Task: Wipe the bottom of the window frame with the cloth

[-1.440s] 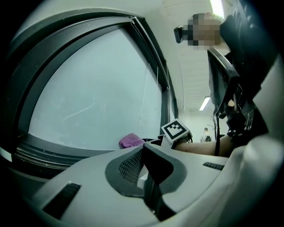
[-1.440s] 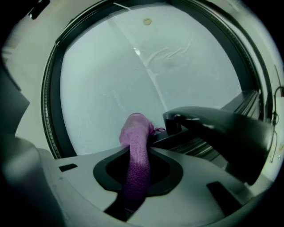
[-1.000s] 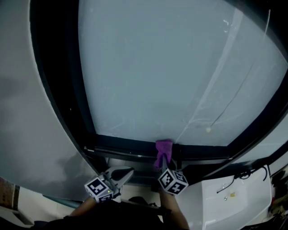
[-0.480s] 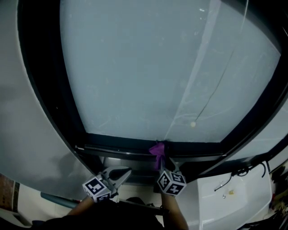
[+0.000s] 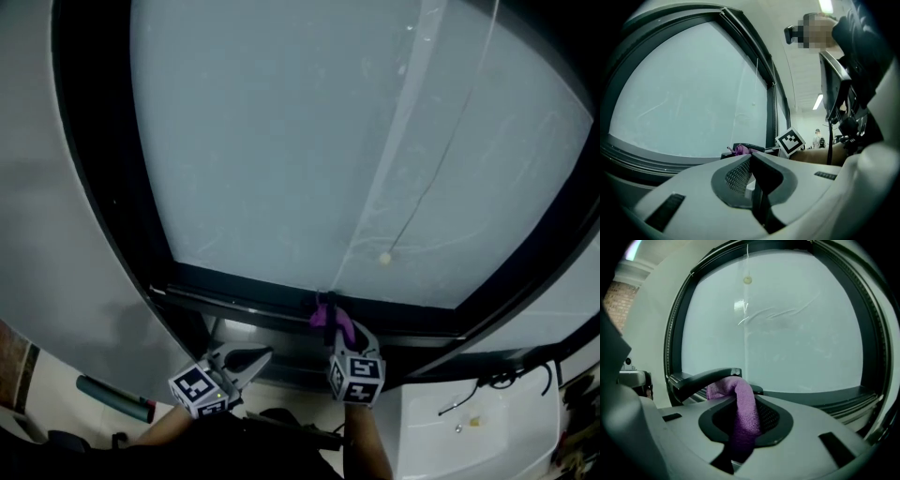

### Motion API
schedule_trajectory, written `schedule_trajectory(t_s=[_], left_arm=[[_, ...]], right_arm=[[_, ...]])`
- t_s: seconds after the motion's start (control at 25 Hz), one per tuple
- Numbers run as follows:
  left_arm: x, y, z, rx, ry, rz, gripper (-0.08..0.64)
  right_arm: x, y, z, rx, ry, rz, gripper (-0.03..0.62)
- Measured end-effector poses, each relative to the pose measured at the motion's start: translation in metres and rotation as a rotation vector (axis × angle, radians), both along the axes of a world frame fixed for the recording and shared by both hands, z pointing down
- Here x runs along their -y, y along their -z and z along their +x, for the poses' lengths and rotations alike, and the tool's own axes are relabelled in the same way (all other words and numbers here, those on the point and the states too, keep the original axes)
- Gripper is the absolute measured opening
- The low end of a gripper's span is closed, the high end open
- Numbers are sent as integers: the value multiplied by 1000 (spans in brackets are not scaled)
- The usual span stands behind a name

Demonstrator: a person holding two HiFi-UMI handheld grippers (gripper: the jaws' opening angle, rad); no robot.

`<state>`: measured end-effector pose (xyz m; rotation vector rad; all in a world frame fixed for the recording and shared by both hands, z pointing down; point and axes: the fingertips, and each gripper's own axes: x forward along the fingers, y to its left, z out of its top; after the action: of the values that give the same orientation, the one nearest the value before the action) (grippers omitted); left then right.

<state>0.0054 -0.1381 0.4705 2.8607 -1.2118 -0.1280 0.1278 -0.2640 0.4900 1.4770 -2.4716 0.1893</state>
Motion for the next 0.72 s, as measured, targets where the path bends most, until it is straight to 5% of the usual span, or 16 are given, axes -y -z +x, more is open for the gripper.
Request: schedule_trajectory(t_s=[0.36,0.6,0.72], left_arm=[[5,9,26,-13,93,16,3],[12,11,34,21,40,-2,3],[20,16,33,10,7,5,3]], right_arm=[[17,7,26,-50,66,-35,79],[29,17,31,5,11,-27,78],[34,21,17,-54,-4,-18,80]])
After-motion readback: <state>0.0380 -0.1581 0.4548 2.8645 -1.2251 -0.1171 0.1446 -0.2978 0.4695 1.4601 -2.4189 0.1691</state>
